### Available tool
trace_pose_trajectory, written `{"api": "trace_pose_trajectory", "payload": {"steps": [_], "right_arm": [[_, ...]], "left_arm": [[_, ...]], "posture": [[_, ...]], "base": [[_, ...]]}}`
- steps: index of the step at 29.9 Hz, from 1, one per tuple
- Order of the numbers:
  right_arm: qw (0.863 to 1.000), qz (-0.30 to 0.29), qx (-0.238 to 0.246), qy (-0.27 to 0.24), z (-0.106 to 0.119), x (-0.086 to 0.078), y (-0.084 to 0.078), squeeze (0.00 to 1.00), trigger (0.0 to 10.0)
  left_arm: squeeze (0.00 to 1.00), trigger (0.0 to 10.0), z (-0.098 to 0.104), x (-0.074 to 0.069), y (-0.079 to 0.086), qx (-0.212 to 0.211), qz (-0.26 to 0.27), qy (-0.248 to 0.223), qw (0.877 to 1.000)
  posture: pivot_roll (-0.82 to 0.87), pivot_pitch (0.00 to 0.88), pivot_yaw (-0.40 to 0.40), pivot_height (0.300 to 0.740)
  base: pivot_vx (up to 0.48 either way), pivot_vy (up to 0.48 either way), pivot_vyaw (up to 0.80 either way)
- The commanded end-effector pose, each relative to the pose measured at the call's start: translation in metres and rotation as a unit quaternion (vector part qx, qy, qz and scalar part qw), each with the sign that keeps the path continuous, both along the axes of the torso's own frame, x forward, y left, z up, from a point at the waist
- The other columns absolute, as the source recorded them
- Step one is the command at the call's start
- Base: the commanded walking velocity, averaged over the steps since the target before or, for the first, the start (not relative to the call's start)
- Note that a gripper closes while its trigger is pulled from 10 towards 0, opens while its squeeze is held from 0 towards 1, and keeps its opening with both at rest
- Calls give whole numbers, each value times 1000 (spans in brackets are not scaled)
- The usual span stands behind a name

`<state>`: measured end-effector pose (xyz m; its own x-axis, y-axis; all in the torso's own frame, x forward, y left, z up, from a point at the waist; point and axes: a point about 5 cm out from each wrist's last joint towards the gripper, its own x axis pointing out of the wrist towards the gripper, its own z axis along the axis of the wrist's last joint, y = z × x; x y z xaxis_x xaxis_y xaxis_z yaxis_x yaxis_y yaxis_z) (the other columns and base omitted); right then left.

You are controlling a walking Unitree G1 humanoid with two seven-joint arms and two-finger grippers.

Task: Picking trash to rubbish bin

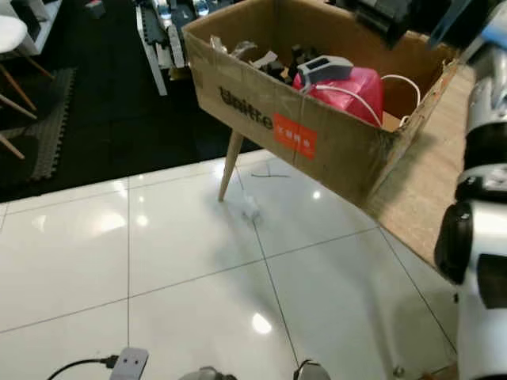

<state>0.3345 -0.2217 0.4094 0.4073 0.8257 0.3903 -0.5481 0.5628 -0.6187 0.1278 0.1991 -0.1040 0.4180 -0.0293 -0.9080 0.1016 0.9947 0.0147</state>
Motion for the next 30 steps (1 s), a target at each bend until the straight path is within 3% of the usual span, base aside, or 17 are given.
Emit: {"api": "trace_pose_trajectory", "payload": {"steps": [1, 5, 6, 7, 9, 10, 12, 14, 15, 16, 19, 21, 24, 26, 27, 28, 30], "right_arm": [[995, 96, 9, -2, -3, -19, 11, 0, 10000], [979, 202, 13, 33, -30, -41, 31, 0, 10000], [979, 202, 13, 33, -30, -41, 31, 0, 10000], [971, 233, -4, 57, -46, -48, 41, 0, 10000], [971, 233, -4, 57, -46, -48, 41, 0, 10000], [961, 248, -42, 117, -86, -52, 64, 0, 10000], [958, 246, -53, 136, -98, -52, 70, 0, 10000], [967, 189, -49, 163, -119, -38, 80, 0, 10000], [967, 189, -49, 163, -119, -38, 80, 0, 10000], [972, 156, -26, 173, -126, -29, 86, 0, 10000], [972, 115, 11, 204, -136, -20, 99, 0, 10000], [967, 87, 28, 238, -145, -17, 113, 0, 10000], [965, 60, 31, 253, -151, -13, 118, 0, 10000], [956, -38, 27, 290, -170, 3, 118, 0, 10000], [956, -38, 27, 290, -170, 3, 118, 0, 10000], [942, -112, 16, 315, -187, 14, 114, 0, 10000], [934, -136, 17, 329, -193, 17, 112, 0, 10000]], "left_arm": [[0, 10000, -7, -12, -28, -42, -27, 25, 998], [0, 10000, -7, -13, -22, -30, -27, 28, 999], [0, 10000, -7, -13, -22, -30, -27, 28, 999], [0, 10000, -6, -12, -20, -28, -27, 29, 999], [0, 10000, -6, -12, -20, -28, -27, 29, 999], [0, 10000, -6, -11, -18, -26, -29, 29, 999], [0, 10000, -5, -10, -17, -25, -29, 28, 999], [0, 10000, -4, -7, -16, -25, -30, 26, 999], [0, 10000, -4, -7, -16, -25, -30, 26, 999], [0, 10000, -4, -6, -16, -24, -31, 25, 999], [0, 10000, -4, -4, -17, -25, -31, 24, 999], [0, 10000, -3, -3, -18, -26, -31, 23, 999], [0, 10000, -4, -3, -18, -27, -31, 23, 999], [0, 10000, -4, -5, -19, -30, -28, 25, 999], [0, 10000, -4, -5, -19, -30, -28, 25, 999], [0, 10000, -5, -7, -19, -30, -26, 27, 999], [0, 10000, -5, -8, -18, -30, -25, 29, 999]], "posture": [[-48, 121, -5, 740], [-47, 116, 8, 740], [-47, 116, 8, 740], [-48, 114, 12, 740], [-48, 114, 12, 740], [-48, 112, 16, 740], [-48, 112, 16, 740], [-50, 110, 24, 740], [-50, 110, 24, 740], [-50, 110, 24, 740], [-52, 105, 23, 740], [-50, 105, 22, 740], [-49, 107, 18, 740], [-47, 106, 11, 740], [-47, 106, 11, 740], [-45, 106, 8, 740], [-43, 105, 6, 740]], "base": [[0, 0, 0], [0, 0, 0], [0, 0, 0], [0, 0, 0], [0, 0, 0], [0, 0, 0], [0, 0, 0], [0, 0, 0], [0, 0, 0], [0, 0, 0], [0, 0, 0], [0, 0, 0], [0, 0, 0], [0, 0, 0], [0, 0, 0], [0, 0, 0], [0, 0, 0]]}}
